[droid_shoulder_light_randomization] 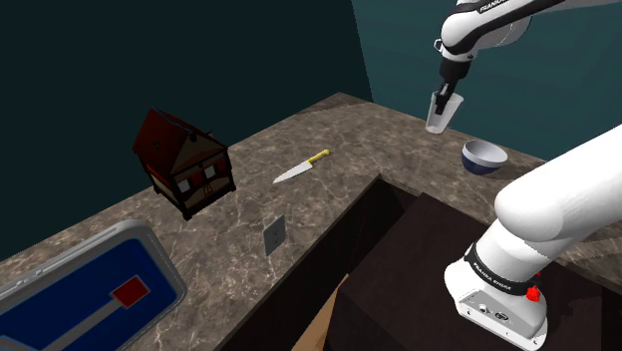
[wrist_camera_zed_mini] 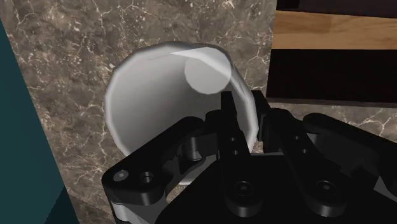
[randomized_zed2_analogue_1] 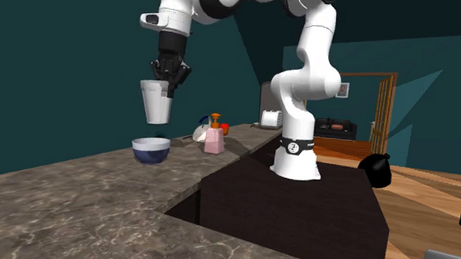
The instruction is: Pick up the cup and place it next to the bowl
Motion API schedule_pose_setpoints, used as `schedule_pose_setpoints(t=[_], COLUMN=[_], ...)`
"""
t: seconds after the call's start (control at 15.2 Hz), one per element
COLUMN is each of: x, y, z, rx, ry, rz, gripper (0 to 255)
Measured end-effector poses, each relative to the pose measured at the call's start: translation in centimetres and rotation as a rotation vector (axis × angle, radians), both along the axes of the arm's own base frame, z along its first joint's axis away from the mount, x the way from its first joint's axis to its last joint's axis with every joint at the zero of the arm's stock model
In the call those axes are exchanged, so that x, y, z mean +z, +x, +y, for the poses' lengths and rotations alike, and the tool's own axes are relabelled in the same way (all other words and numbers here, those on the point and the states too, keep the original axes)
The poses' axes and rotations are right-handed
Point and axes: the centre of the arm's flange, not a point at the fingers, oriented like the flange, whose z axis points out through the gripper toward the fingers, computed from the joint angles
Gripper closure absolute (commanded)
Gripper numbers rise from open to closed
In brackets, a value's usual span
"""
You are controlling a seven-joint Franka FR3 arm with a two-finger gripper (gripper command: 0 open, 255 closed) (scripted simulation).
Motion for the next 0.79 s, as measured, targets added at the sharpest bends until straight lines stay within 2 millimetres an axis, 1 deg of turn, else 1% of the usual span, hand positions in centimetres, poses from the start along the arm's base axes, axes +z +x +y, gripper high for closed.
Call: schedule_pose_setpoints(t=[0.2,0.33,0.46,0.53,0.66,0.79], x=[-0.1,0.2,0.1,-0.2,-1.0,-2.0], y=[-2.5,-4.0,-6.1,-6.6,-7.2,-7.5], z=[-2.8,-5.1,-6.9,-7.7,-8.2,-8.4], rx=[0.0,-0.001,0.0,0.0,0.001,0.001], ry=[0.001,0.001,0.001,0.001,0.001,0.001], rz=[0.0,0.0,0.0,0.0,0.0,0.001], gripper=[255,255,255,255,255,255])
